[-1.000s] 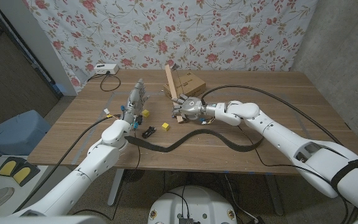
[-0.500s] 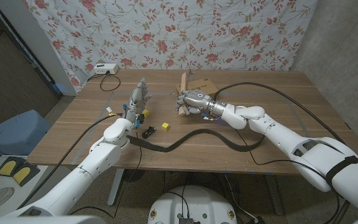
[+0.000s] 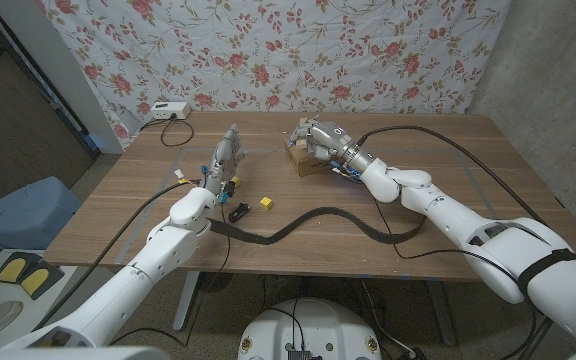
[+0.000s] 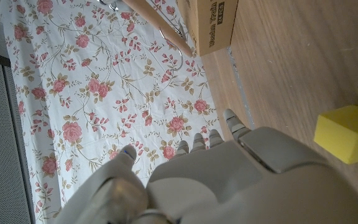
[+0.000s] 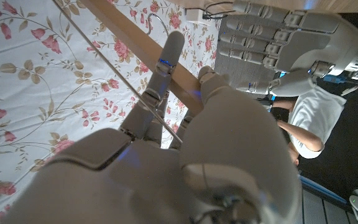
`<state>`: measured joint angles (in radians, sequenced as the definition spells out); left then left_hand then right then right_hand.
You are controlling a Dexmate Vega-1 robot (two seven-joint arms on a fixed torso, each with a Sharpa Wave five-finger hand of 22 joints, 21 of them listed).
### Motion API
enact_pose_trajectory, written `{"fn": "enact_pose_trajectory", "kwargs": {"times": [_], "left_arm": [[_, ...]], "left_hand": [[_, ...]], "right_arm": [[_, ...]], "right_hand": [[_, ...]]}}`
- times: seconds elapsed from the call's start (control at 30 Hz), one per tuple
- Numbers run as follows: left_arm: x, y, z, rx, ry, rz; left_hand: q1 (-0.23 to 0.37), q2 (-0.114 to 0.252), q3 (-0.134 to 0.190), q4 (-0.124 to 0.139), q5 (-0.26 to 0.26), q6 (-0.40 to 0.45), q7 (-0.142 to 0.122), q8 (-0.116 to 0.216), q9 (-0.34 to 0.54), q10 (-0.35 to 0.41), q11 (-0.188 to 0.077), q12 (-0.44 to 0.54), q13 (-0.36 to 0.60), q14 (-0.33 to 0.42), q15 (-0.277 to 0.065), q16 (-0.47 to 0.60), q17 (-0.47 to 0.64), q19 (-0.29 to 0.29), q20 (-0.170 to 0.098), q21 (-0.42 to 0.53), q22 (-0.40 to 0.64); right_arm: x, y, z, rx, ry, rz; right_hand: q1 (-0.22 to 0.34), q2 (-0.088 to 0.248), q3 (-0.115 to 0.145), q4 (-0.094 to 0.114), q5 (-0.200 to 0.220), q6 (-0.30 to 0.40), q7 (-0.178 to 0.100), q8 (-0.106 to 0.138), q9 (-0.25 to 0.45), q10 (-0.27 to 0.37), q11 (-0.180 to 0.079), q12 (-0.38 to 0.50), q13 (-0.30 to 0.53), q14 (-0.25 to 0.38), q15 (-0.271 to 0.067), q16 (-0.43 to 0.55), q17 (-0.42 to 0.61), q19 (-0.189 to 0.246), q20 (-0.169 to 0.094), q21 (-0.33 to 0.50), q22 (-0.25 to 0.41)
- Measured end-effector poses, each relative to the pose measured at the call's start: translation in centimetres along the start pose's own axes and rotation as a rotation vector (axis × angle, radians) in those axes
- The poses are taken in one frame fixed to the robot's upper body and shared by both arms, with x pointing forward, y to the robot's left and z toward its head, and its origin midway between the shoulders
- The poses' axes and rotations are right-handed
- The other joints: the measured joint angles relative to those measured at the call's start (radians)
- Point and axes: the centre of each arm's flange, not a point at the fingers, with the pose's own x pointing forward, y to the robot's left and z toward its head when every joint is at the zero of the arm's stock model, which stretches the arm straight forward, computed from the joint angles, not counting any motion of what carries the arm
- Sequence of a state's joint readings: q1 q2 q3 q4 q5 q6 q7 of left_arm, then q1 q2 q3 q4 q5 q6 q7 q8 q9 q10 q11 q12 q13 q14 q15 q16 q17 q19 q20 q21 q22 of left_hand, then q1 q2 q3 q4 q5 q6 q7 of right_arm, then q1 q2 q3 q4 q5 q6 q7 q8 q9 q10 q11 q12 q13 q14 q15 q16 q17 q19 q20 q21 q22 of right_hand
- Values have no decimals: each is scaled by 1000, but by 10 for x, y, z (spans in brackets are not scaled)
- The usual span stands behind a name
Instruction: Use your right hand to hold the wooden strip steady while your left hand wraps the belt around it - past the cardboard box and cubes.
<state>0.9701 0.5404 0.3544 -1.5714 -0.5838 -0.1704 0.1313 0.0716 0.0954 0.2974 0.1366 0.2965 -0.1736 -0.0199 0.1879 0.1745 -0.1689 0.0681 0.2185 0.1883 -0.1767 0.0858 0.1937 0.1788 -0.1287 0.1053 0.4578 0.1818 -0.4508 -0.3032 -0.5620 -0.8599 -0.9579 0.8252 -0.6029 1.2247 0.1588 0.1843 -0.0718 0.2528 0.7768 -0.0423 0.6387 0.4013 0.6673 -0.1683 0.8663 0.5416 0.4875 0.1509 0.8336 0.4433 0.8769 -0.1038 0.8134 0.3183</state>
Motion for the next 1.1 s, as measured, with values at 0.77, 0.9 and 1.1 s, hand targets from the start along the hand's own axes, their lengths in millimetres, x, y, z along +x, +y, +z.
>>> {"fn": "enact_pose_trajectory", "kwargs": {"times": [0.77, 0.9, 1.1], "left_arm": [[4, -12, 13, 49, -8, -35], [3, -15, 16, 70, -13, -42], [2, -18, 23, 127, -24, -53]], "left_hand": [[0, 0, 0, 0, 0, 0, 0, 0, 0, 0, 0, 0, 0, 0, 0, 0, 0, 3, -3, -7, 0], [0, 0, -4, -4, 0, 4, -4, 0, 0, 0, 0, -4, 0, 0, 0, 0, -2, 5, -6, -11, 0], [85, 2, 24, -75, -7, 2, -16, 5, 0, -3, -33, 3, 0, 42, -21, 0, -6, 47, -11, -15, 0]], "right_arm": [[-11, -47, -11, 298, 169, -311], [-17, -56, -17, 379, 223, -374], [-29, -67, -25, 507, 294, -461]], "right_hand": [[-83, -48, 60, 71, 14, 6, -6, 1, 28, 1, -1, 9, 9, 1, 1, 35, 0, -15, 15, 49, -7], [-83, -49, 66, 77, 21, 6, -6, 8, 44, 1, -1, 17, 9, 27, 2, 38, 0, -22, 22, 60, -7], [-83, -49, 67, 78, 26, 6, -6, 17, 63, 1, -1, 17, 10, 27, 2, 39, 0, -36, 26, 76, -12]]}}
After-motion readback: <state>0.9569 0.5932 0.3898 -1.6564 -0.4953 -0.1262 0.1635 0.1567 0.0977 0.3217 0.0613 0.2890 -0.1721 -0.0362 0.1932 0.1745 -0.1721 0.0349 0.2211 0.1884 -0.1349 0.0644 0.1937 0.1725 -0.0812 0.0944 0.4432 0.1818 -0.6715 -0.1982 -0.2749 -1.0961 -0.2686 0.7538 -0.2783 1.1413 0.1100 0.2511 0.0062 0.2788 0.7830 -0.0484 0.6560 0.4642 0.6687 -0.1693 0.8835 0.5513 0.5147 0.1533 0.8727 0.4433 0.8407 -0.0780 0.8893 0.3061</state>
